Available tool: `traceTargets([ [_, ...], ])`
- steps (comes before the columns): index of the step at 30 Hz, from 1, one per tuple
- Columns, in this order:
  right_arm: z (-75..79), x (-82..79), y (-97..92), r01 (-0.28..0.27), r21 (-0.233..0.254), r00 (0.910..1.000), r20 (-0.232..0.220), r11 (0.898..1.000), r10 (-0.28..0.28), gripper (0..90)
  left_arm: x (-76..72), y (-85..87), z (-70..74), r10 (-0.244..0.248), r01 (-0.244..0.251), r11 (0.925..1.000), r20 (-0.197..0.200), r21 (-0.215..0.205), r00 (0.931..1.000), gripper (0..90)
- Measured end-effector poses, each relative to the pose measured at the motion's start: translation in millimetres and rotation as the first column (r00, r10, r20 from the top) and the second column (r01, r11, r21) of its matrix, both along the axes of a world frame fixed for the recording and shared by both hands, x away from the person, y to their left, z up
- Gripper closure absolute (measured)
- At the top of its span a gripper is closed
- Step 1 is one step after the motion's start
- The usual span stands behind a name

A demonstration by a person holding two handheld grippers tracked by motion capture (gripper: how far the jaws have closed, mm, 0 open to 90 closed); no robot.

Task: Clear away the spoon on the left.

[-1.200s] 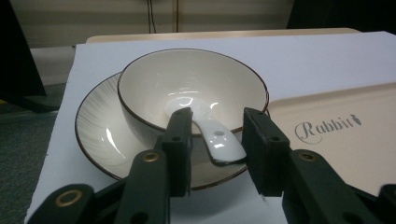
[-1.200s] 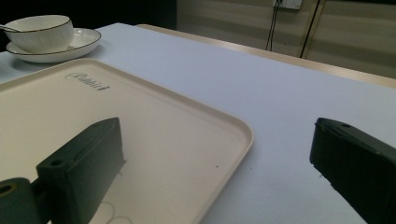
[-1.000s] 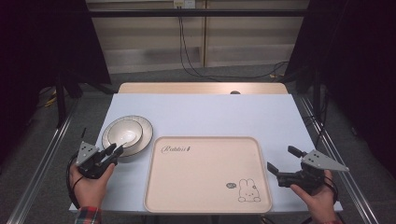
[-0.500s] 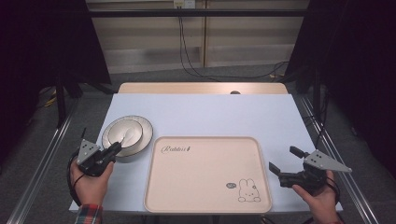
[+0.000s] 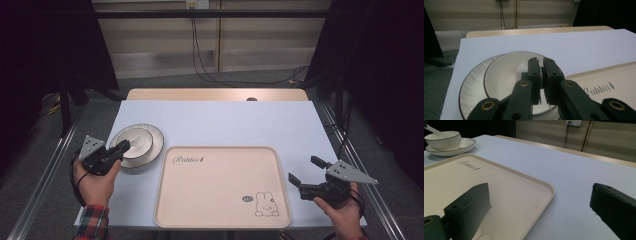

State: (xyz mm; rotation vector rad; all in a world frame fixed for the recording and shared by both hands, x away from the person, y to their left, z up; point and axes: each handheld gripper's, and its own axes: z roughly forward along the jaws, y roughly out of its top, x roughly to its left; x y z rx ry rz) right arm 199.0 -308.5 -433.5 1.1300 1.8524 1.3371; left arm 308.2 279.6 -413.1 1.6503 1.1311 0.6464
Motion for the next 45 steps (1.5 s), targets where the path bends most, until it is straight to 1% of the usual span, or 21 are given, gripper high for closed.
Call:
traceTargets([
  [2,-0.1,0.4,0.1,0.001,-0.002,1.0,-0.001,1.0,-0.001,2.5,6.6,-1.0,3.7,0.0,0.0,1.0,0.008,-0.008,1.0,85.0],
  [6,0.8,-0.1,1.7,-0.004,-0.007,1.0,-0.002,1.0,0.004,2.4,19.2,-2.0,6.4,0.017,-0.016,0.9988,0.03,-0.047,0.9994,84.8],
  [8,1.5,-0.2,2.9,-0.011,-0.005,0.9999,0.004,1.0,0.011,2.3,21.8,-2.7,6.5,0.023,-0.021,0.9983,0.036,-0.054,0.9991,84.7],
  [10,1.4,-0.3,3.8,-0.004,-0.006,1.0,0.003,1.0,0.004,2.2,28.9,-5.9,3.3,0.032,-0.026,0.9958,0.068,-0.087,0.9972,84.9],
  [14,0.2,0.6,3.8,-0.004,-0.004,1.0,0.004,1.0,0.004,2.2,36.4,-11.7,-1.3,0.048,-0.038,0.9952,0.108,-0.09,0.993,84.9],
  [17,0.0,0.6,2.8,-0.007,0.001,1.0,0.001,1.0,0.007,2.1,41.9,-15.2,-5.7,0.044,-0.033,0.9948,0.119,-0.096,0.9919,84.7],
  [19,-0.1,0.6,2.7,-0.008,0.002,1.0,-0.001,1.0,0.008,2.1,44.3,-18.3,-7.2,0.058,-0.046,0.9948,0.126,-0.091,0.9904,84.6],
  [21,-0.6,0.7,2.9,-0.01,0.0,1.0,-0.003,1.0,0.01,2.0,47.3,-20.6,-9.8,0.042,-0.03,0.9951,0.132,-0.094,0.9904,84.2],
  [24,-1.1,0.9,2.7,-0.008,-0.002,1.0,-0.002,1.0,0.008,2.1,49.7,-24.0,-10.9,0.057,-0.046,0.9951,0.131,-0.087,0.9898,83.8],
  [25,-0.7,0.7,2.3,-0.012,0.002,0.9999,-0.003,1.0,0.012,2.1,50.8,-24.2,-11.8,0.051,-0.037,0.9945,0.135,-0.098,0.9895,83.6],
  [29,-0.7,0.7,1.3,-0.007,0.003,1.0,-0.001,1.0,0.007,1.9,52.1,-24.3,-14.9,0.055,-0.041,0.9945,0.148,-0.097,0.9874,83.5],
  [31,-0.7,0.4,0.3,-0.005,0.001,1.0,-0.001,1.0,0.005,1.6,52.4,-24.8,-17.0,0.059,-0.042,0.9931,0.155,-0.11,0.9862,83.4],
  [34,-0.5,0.1,-0.9,0.001,0.007,1.0,-0.005,1.0,-0.001,1.5,52.9,-24.9,-17.3,0.06,-0.046,0.9945,0.153,-0.095,0.9864,83.4],
  [36,-0.7,0.3,-1.3,0.0,0.006,1.0,-0.004,1.0,0.0,1.5,52.1,-25.1,-15.1,0.065,-0.052,0.9949,0.146,-0.086,0.9872,84.4],
  [37,-0.9,0.6,-1.1,0.0,0.008,1.0,-0.003,1.0,0.0,1.5,52.0,-24.5,-14.5,0.058,-0.045,0.9937,0.13,-0.103,0.9899,85.2],
  [38,-0.9,0.7,-0.9,0.001,0.007,1.0,-0.003,1.0,-0.001,1.5,51.4,-24.7,-13.6,0.061,-0.047,0.9929,0.124,-0.109,0.9904,85.3],
  [39,-1.0,0.9,-0.8,-0.002,0.005,1.0,-0.002,1.0,0.002,1.5,50.4,-24.7,-12.6,0.059,-0.044,0.9934,0.135,-0.106,0.9891,85.3],
  [41,-1.3,1.1,0.0,-0.005,0.003,1.0,-0.007,1.0,0.005,1.5,48.7,-24.6,-8.6,0.055,-0.037,0.991,0.138,-0.129,0.9889,85.5],
  [43,-1.9,1.8,0.6,-0.011,0.001,0.9999,-0.007,1.0,0.011,1.5,47.4,-24.6,-2.7,0.044,-0.024,0.9904,0.144,-0.136,0.9886,85.5],
  [44,-2.1,1.8,1.1,-0.011,0.002,0.9999,-0.01,1.0,0.011,1.5,46.5,-24.0,0.8,0.045,-0.027,0.9909,0.137,-0.132,0.9895,85.5],
  [45,-2.2,2.0,1.3,-0.014,0.002,0.9998,-0.013,1.0,0.014,1.5,46.3,-24.0,3.3,0.04,-0.019,0.9891,0.142,-0.146,0.9891,85.5],
])
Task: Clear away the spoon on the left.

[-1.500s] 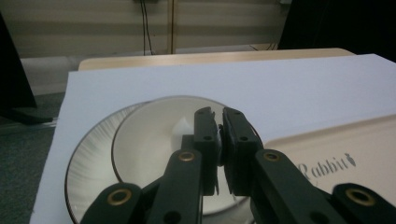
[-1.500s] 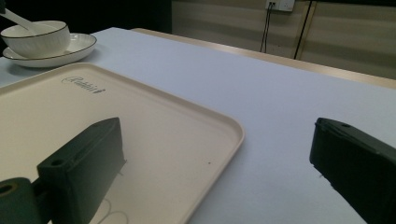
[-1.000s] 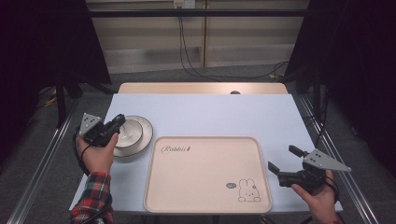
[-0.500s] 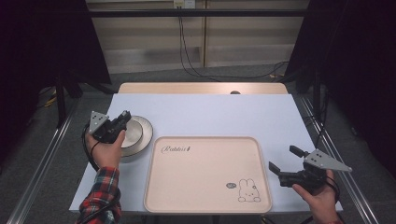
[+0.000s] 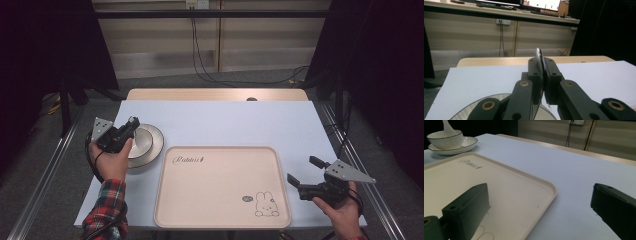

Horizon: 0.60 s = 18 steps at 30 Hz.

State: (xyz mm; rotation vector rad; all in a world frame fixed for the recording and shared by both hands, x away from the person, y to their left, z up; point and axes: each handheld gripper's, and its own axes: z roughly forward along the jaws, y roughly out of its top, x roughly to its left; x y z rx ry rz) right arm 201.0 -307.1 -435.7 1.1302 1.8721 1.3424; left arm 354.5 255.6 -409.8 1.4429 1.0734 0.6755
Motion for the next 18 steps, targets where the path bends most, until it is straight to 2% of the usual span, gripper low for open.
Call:
traceTargets([
  [4,-0.2,0.3,1.6,-0.01,-0.001,1.0,0.0,1.0,0.01,1.4,-1.4,-0.2,9.3,-0.013,0.014,0.9998,-0.013,0.012,0.9998,85.5],
  [9,-1.0,0.4,1.5,-0.008,-0.005,1.0,-0.004,1.0,0.008,1.4,-2.9,-0.4,17.4,-0.041,0.04,0.9988,-0.037,-0.029,0.9985,85.6],
  [13,-1.1,0.3,1.7,-0.013,-0.006,0.9999,-0.007,1.0,0.013,1.4,-4.3,-2.9,23.0,-0.049,0.047,0.9978,-0.035,-0.048,0.9982,85.6],
  [18,-1.4,0.5,2.7,-0.015,-0.007,0.9999,-0.008,1.0,0.015,1.3,-10.2,-9.3,33.3,-0.08,0.078,0.9945,-0.032,-0.07,0.9963,85.6],
])
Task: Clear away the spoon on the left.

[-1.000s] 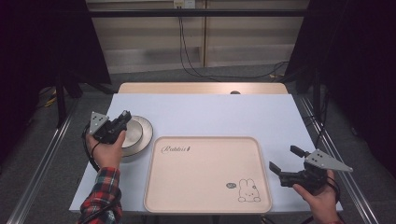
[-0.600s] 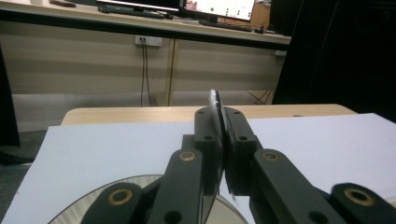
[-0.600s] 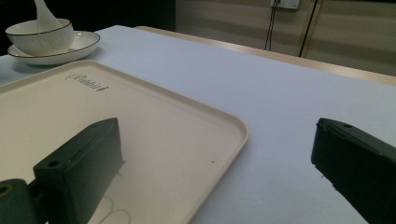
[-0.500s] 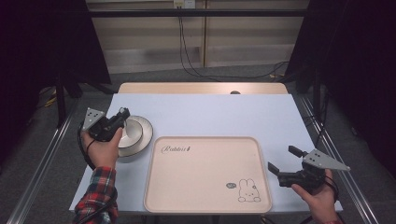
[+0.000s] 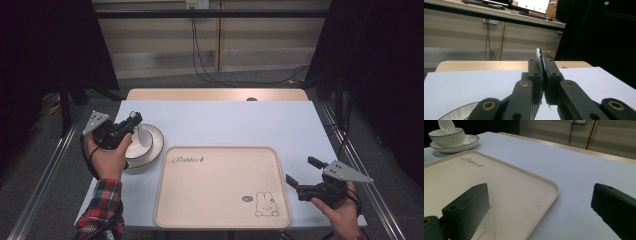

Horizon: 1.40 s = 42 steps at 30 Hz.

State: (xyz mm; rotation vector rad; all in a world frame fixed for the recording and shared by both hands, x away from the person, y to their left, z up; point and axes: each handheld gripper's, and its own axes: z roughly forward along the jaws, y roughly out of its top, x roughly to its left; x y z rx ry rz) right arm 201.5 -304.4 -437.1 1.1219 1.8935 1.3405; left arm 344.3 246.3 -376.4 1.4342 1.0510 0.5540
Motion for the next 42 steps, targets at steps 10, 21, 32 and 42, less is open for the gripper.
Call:
traceTargets([
  [10,-1.0,0.7,1.4,-0.006,-0.003,1.0,-0.002,1.0,0.006,1.2,-3.1,-13.7,11.2,-0.063,0.063,0.998,-0.021,-0.009,0.9978,85.6],
  [21,-1.7,1.6,0.7,-0.001,-0.003,1.0,-0.002,1.0,0.001,0.9,-7.2,-31.4,15.3,-0.136,0.135,0.9905,-0.035,-0.025,0.9901,85.6],
  [32,-2.2,1.8,1.3,-0.001,-0.006,1.0,-0.005,1.0,0.001,0.4,-13.5,-46.3,11.9,-0.198,0.196,0.98,-0.062,-0.034,0.9783,85.6],
  [42,-3.6,2.6,3.4,-0.024,-0.013,0.9996,-0.014,1.0,0.023,0.1,-18.1,-53.4,5.3,-0.241,0.238,0.9706,-0.096,-0.035,0.9658,85.6],
])
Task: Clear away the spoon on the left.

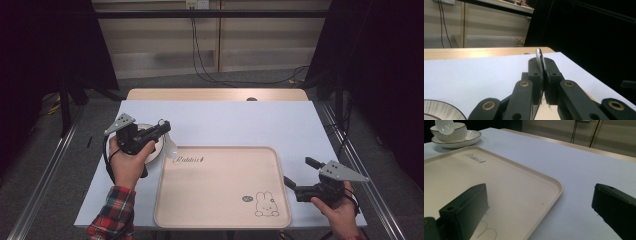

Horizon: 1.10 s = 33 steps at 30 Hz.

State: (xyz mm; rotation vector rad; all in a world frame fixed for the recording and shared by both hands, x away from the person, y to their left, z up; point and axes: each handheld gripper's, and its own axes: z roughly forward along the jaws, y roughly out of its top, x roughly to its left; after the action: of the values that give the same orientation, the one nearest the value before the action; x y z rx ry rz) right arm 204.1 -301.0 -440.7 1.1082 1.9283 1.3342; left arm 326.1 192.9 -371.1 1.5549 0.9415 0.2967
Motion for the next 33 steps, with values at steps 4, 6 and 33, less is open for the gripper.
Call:
traceTargets([
  [4,-0.1,0.2,-0.1,0.001,0.0,1.0,0.002,1.0,-0.001,0.2,-2.9,-4.3,-3.4,-0.024,0.024,0.9997,-0.009,-0.006,0.9997,85.6],
  [6,-0.1,0.3,-0.4,0.007,-0.003,1.0,0.001,1.0,-0.007,0.1,-4.5,-6.0,-5.2,-0.04,0.04,0.9992,-0.016,-0.002,0.9991,85.6],
  [33,-0.1,-0.1,0.6,-0.034,-0.018,0.9994,0.002,0.999,0.034,0.2,-27.9,-34.0,-32.6,-0.186,0.187,0.9824,-0.075,-0.004,0.9796,85.6],
])
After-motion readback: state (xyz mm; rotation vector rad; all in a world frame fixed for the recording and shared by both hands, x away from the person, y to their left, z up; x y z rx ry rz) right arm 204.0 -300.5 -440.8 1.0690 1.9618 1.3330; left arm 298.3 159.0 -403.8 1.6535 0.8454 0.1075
